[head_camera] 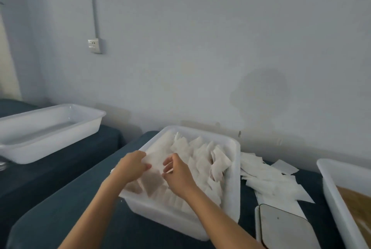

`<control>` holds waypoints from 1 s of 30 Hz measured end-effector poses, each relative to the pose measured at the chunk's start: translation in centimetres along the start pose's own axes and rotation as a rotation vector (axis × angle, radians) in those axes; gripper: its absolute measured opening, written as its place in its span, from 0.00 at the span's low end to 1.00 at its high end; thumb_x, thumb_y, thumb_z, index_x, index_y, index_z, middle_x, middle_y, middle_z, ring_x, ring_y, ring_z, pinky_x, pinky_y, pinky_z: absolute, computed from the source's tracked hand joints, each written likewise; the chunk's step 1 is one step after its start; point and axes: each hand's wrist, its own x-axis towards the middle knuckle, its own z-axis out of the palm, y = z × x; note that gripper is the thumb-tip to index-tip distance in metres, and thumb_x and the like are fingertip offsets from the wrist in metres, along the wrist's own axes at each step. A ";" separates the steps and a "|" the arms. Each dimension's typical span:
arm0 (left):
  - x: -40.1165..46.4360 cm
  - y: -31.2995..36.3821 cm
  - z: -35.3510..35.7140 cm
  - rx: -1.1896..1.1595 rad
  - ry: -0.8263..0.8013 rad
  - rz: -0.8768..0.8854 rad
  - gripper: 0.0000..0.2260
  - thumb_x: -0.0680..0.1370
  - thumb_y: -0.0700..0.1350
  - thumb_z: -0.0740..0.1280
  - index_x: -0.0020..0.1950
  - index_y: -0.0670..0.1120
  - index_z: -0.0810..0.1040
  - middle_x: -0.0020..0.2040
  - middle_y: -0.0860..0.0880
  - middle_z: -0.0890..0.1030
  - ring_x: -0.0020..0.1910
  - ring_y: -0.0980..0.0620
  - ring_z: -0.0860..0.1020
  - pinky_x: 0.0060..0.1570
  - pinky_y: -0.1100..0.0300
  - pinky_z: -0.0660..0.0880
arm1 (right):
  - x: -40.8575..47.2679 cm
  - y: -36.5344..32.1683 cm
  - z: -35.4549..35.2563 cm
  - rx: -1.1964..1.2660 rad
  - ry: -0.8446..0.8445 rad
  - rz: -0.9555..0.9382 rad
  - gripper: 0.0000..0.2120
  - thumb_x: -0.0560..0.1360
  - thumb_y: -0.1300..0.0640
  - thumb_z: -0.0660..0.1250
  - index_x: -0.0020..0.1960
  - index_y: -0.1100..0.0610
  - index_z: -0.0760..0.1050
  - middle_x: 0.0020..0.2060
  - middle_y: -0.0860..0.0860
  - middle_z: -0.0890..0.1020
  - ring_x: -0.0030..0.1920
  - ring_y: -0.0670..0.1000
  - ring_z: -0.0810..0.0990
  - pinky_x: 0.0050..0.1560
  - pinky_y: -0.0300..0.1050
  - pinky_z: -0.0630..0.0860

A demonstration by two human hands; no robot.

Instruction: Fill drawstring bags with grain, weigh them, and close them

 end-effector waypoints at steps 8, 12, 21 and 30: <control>0.5 -2.8 0.6 0.077 0.061 -0.089 0.10 0.78 0.49 0.64 0.58 0.48 0.72 0.56 0.48 0.78 0.51 0.50 0.76 0.46 0.60 0.72 | 0.6 -0.9 3.2 -0.112 -0.186 -0.010 0.12 0.79 0.62 0.56 0.60 0.59 0.73 0.59 0.56 0.76 0.59 0.54 0.74 0.59 0.44 0.70; -0.1 -2.5 0.5 0.186 0.207 -0.046 0.07 0.76 0.44 0.66 0.43 0.51 0.67 0.39 0.54 0.75 0.37 0.56 0.73 0.33 0.65 0.65 | 0.6 -0.8 3.6 -0.156 -0.217 -0.020 0.12 0.80 0.61 0.56 0.60 0.59 0.74 0.61 0.55 0.75 0.61 0.54 0.73 0.64 0.42 0.66; -0.4 -3.0 0.8 0.239 0.308 0.024 0.10 0.74 0.37 0.65 0.43 0.52 0.68 0.41 0.56 0.74 0.41 0.56 0.70 0.45 0.63 0.59 | 0.1 -1.1 3.3 -0.155 -0.272 -0.007 0.16 0.79 0.64 0.55 0.64 0.59 0.74 0.63 0.56 0.76 0.62 0.56 0.74 0.66 0.45 0.67; -2.3 4.1 1.9 0.208 0.380 0.184 0.15 0.76 0.41 0.65 0.60 0.53 0.69 0.60 0.55 0.72 0.61 0.52 0.70 0.64 0.58 0.60 | -4.5 -1.1 -3.2 -0.046 -0.183 -0.089 0.15 0.82 0.60 0.55 0.66 0.52 0.72 0.67 0.47 0.73 0.67 0.48 0.71 0.67 0.41 0.65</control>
